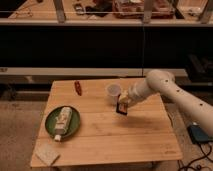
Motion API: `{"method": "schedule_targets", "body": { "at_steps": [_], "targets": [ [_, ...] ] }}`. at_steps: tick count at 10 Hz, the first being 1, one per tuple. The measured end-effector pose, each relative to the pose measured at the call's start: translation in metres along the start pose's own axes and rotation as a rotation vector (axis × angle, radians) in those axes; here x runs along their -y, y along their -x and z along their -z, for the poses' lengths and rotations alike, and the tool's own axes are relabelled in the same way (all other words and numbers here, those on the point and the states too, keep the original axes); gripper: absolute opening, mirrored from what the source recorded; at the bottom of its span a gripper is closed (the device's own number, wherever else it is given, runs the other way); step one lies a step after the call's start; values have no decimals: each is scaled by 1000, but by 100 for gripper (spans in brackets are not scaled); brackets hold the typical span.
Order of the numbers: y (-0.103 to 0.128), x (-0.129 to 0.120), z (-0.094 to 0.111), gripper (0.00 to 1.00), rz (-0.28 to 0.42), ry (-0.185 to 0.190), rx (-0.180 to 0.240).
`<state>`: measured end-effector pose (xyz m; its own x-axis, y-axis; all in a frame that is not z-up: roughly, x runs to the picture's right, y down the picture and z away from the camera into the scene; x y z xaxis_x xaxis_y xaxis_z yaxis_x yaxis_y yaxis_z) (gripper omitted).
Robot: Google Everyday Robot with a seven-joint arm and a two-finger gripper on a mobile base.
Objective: Place the eraser in the ceramic cup
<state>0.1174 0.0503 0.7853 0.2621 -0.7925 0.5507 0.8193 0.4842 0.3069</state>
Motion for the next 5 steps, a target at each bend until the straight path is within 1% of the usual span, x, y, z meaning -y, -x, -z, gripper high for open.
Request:
{"method": "schedule_targets", "body": {
  "at_steps": [1, 3, 4, 5],
  "targets": [
    [-10, 0, 10, 0, 11, 18, -29],
    [-23, 9, 22, 0, 20, 31, -66],
    [-27, 13, 22, 0, 14, 27, -68],
    [-32, 20, 17, 0, 9, 23, -63]
  ]
}}
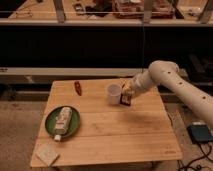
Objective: Place the eraser in the ceramic cup
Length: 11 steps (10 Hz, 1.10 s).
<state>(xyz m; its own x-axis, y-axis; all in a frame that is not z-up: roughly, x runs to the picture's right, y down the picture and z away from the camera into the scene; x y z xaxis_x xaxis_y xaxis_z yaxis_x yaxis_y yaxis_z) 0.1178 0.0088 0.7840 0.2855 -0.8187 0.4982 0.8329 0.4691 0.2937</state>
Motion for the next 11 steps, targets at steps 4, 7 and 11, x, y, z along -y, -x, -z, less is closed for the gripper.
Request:
{"method": "schedule_targets", "body": {
  "at_steps": [4, 7, 11],
  "targets": [
    [-26, 27, -25, 0, 36, 21, -8],
    [-46, 54, -31, 0, 58, 22, -19],
    [-54, 70, -46, 0, 102, 53, 0]
  ]
}}
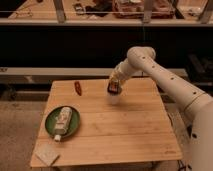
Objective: Place the eraser in the ceramic cup
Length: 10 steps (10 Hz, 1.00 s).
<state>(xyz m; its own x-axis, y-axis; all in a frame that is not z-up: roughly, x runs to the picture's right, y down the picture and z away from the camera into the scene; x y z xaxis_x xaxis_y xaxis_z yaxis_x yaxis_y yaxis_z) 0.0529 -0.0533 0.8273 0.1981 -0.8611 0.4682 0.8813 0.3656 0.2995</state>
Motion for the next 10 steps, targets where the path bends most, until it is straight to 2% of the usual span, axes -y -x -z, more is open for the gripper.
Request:
{"method": "schedule_targets", "body": {
  "at_steps": [5, 6, 10],
  "targets": [
    [-1, -3, -7, 1, 46, 49, 14],
    [-1, -4, -8, 7, 55, 60, 16],
    [2, -3, -16, 47, 80, 98, 34]
  ]
}}
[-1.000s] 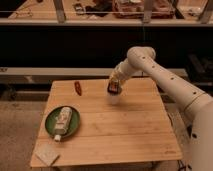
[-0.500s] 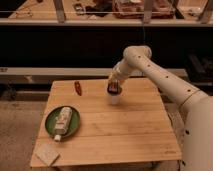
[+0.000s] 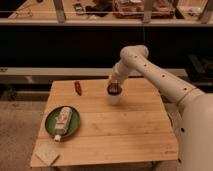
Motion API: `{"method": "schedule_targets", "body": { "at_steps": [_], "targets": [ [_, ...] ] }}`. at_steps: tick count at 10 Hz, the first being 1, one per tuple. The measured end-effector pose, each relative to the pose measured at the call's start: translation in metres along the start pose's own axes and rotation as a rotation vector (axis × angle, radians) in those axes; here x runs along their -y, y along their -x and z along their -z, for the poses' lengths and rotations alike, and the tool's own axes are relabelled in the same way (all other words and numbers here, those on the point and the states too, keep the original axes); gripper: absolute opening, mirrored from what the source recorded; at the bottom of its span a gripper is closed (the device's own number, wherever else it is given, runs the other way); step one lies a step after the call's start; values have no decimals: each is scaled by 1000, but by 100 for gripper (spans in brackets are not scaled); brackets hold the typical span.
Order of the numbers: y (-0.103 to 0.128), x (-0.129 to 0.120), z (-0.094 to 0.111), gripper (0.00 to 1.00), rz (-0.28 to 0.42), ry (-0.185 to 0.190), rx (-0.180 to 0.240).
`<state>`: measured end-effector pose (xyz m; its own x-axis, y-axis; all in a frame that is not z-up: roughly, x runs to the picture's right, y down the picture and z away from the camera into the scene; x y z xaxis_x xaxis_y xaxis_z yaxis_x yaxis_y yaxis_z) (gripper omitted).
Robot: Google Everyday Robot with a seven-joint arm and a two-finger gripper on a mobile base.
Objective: Place the eraser in the ceramic cup
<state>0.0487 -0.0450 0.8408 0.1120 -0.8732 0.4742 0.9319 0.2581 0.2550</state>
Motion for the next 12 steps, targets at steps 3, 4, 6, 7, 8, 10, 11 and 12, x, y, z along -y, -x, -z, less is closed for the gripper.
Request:
{"method": "schedule_targets", "body": {
  "at_steps": [3, 4, 6, 7, 8, 10, 11, 12],
  "targets": [
    [2, -2, -4, 75, -4, 10, 13],
    [2, -3, -5, 80, -3, 15, 15],
    [1, -6, -5, 80, 2, 28, 17],
    [0, -8, -4, 80, 6, 36, 13],
    [-1, -9, -2, 80, 11, 43, 8],
    [-6, -10, 6, 80, 24, 62, -7],
    [-8, -10, 9, 80, 26, 65, -13],
    [-10, -10, 15, 80, 23, 62, -17]
  ]
}}
